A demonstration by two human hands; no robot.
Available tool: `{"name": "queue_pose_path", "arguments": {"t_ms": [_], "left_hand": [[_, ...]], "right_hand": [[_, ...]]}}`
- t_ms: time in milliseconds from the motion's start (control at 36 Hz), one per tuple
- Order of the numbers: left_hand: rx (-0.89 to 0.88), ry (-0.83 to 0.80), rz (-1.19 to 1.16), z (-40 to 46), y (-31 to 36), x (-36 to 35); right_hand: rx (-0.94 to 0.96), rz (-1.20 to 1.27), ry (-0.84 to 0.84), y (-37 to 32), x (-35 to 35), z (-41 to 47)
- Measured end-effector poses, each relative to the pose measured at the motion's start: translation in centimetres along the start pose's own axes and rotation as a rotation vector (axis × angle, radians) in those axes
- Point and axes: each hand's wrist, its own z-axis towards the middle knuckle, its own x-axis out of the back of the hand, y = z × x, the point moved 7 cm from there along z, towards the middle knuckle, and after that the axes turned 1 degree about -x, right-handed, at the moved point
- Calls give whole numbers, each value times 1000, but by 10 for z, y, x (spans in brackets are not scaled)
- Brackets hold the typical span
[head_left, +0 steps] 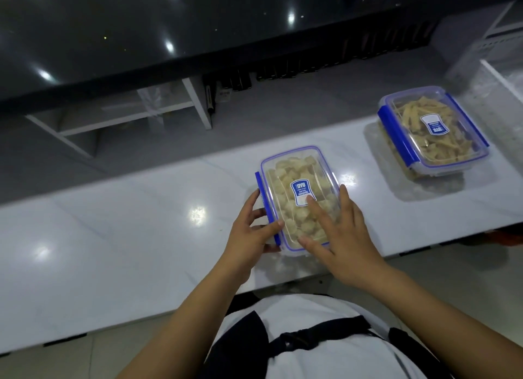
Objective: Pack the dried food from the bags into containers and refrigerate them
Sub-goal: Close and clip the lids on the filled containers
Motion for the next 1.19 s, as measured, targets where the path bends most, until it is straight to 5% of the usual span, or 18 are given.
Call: {"name": "queue_pose_path", "arguments": {"t_ms": [83,194,333,472,1056,1195], "left_hand": [[20,-6,27,2,3,1],[41,20,52,5,6,0],[16,52,136,8,15,-6],[27,43,199,15,24,-10],[41,31,251,15,26,-11],[37,9,261,15,28,-11]], "right_hand": [[-17,74,-34,3,12,4],[-209,578,165,39,55,22],[-511,953,-220,66,46,47],[-548,845,-260,76,52,53],[-335,456,138,41,67,42],[-346,584,77,49,66,43]]}}
